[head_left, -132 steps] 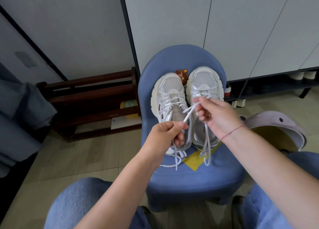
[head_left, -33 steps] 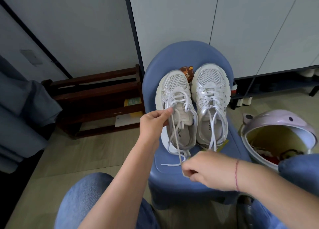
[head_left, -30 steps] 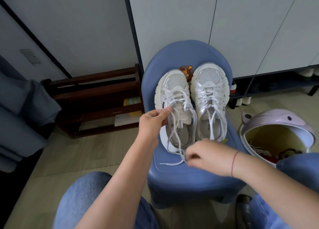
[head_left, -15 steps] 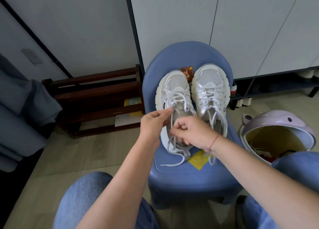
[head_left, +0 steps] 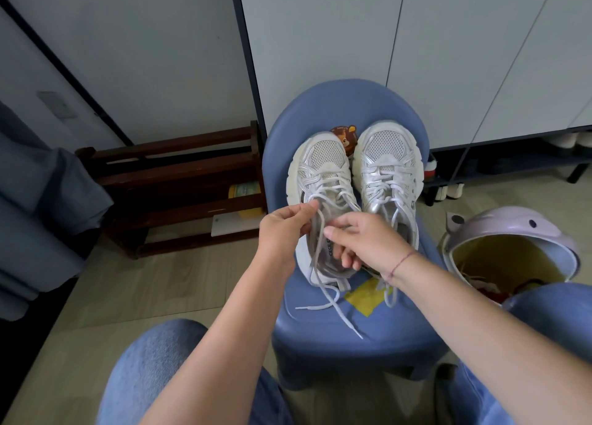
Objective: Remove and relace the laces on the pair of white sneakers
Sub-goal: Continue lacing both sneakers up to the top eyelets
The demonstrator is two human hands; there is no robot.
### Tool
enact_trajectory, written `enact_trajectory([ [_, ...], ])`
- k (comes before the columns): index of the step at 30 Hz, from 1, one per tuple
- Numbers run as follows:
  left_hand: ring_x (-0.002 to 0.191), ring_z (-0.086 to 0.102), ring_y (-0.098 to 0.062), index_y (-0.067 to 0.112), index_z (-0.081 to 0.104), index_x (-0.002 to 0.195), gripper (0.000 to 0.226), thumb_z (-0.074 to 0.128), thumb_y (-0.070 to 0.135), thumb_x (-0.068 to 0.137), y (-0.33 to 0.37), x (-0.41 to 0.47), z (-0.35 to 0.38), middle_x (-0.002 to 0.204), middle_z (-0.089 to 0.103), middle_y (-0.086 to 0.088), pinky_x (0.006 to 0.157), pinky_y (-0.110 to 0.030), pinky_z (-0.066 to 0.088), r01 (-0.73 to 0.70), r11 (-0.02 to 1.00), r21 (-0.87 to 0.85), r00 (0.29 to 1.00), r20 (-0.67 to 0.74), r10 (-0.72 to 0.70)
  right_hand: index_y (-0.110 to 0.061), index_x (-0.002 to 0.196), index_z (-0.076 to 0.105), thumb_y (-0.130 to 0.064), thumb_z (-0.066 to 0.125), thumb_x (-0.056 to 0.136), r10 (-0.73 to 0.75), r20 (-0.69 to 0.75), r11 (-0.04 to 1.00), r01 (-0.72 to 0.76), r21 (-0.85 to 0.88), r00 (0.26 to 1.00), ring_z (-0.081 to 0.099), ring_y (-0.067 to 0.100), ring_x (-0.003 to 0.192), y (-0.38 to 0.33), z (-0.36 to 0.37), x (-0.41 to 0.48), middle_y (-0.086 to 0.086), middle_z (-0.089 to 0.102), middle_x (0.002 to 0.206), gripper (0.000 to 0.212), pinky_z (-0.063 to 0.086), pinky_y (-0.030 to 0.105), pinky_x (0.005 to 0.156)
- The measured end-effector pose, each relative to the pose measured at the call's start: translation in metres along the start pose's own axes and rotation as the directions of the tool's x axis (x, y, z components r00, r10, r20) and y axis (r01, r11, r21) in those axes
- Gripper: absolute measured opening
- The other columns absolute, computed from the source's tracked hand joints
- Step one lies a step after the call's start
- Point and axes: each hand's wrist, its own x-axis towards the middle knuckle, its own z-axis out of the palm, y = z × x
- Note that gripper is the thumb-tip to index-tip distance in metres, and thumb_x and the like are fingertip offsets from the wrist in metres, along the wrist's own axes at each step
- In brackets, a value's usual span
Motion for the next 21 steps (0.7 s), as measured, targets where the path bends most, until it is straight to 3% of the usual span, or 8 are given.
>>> enact_trajectory([
  [8, 0.069, 0.054, -0.015, 0.007, 0.072, 0.081, 0.01, 0.077, 0.015, 0.083, -0.001, 0.001, -0.002, 0.069, 0.063, -0.002, 0.076, -0.025, 0.054, -0.004, 1.0, 0.016, 1.0, 0.008, 0.004, -0.009, 0.075, 0.06, -0.01, 0.064, 0.089, -0.106, -0.065, 0.994, 0.104, -0.032, 0.992, 0.038, 0.005, 0.035, 0.003, 0.01, 0.011, 0.001, 0.054, 0.052, 0.014, 0.033, 0.013, 0.039],
  [13, 0.065, 0.063, -0.012, 0.006, 0.071, 0.08, 0.009, 0.075, 0.013, 0.084, -0.001, 0.001, 0.0, 0.073, 0.069, -0.004, 0.073, -0.022, 0.056, -0.02, 1.0, 0.01, 1.0, 0.005, 0.02, -0.008, 0.072, 0.058, -0.006, 0.066, 0.087, 0.014, 0.204, 0.999, -0.008, -0.031, 0.979, 0.038, 0.004, 0.033, 0.007, 0.012, 0.0, 0.003, 0.054, 0.052, 0.017, 0.032, 0.014, 0.037],
  [15, 0.066, 0.062, -0.012, 0.005, 0.072, 0.082, 0.009, 0.076, 0.013, 0.084, -0.001, 0.001, 0.0, 0.074, 0.07, -0.004, 0.075, -0.023, 0.057, -0.016, 1.0, 0.013, 1.0, 0.002, 0.016, -0.009, 0.072, 0.059, -0.008, 0.066, 0.087, 0.025, 0.217, 0.999, -0.018, -0.034, 0.976, 0.042, 0.005, 0.034, 0.008, 0.011, -0.003, 0.003, 0.054, 0.053, 0.017, 0.033, 0.014, 0.036],
  [18, 0.068, 0.061, -0.014, 0.005, 0.073, 0.083, 0.008, 0.076, 0.013, 0.084, -0.001, 0.002, 0.0, 0.075, 0.069, -0.005, 0.077, -0.024, 0.055, -0.008, 1.0, -0.006, 1.0, 0.01, 0.008, -0.008, 0.082, 0.063, -0.017, 0.062, 0.091, -0.031, 0.035, 0.999, 0.033, -0.041, 0.999, 0.047, 0.006, 0.038, 0.004, 0.004, -0.001, 0.003, 0.057, 0.057, 0.013, 0.036, 0.015, 0.038],
  [21, 0.073, 0.062, -0.017, 0.005, 0.073, 0.083, 0.008, 0.075, 0.012, 0.085, -0.001, 0.001, 0.002, 0.078, 0.07, -0.008, 0.079, -0.025, 0.056, -0.015, 1.0, -0.004, 1.0, 0.015, 0.015, -0.008, 0.108, 0.061, -0.014, 0.055, 0.095, -0.043, -0.176, 0.998, 0.051, 0.042, 0.983, 0.05, 0.008, 0.04, 0.006, 0.001, 0.005, 0.004, 0.059, 0.061, 0.015, 0.04, 0.017, 0.039],
])
